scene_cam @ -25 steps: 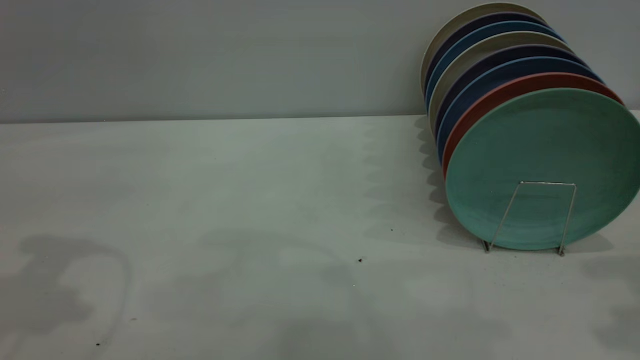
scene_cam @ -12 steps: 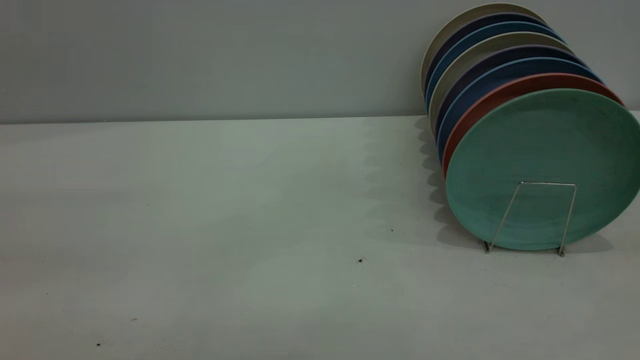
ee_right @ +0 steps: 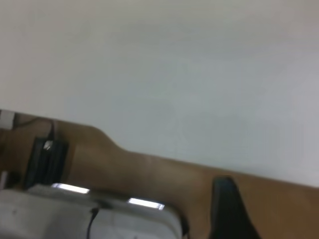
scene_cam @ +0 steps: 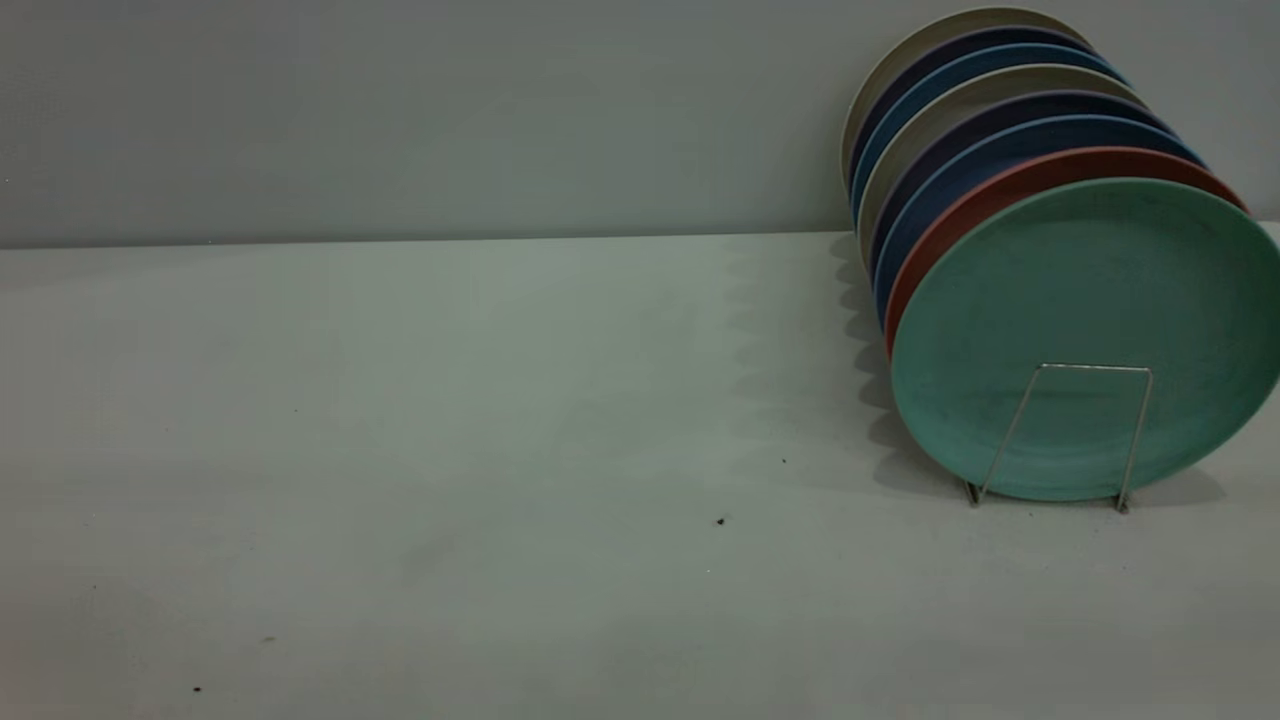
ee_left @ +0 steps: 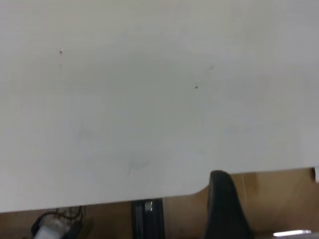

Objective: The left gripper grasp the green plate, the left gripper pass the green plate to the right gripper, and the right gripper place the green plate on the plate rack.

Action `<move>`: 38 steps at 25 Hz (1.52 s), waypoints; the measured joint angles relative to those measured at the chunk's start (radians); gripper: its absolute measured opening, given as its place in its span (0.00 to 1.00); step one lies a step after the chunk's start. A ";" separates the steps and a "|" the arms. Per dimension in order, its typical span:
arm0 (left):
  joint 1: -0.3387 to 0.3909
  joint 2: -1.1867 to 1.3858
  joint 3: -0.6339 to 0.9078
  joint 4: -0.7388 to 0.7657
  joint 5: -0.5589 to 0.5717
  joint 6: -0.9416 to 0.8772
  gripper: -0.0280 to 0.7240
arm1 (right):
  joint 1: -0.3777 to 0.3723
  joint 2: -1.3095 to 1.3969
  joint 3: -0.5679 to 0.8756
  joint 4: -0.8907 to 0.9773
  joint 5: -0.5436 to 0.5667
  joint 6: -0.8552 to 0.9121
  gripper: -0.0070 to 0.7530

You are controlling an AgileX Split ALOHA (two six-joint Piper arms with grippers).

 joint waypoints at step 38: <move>-0.025 -0.308 0.167 0.043 -0.030 0.066 0.69 | 0.163 -0.245 0.070 -0.288 -0.099 0.201 0.59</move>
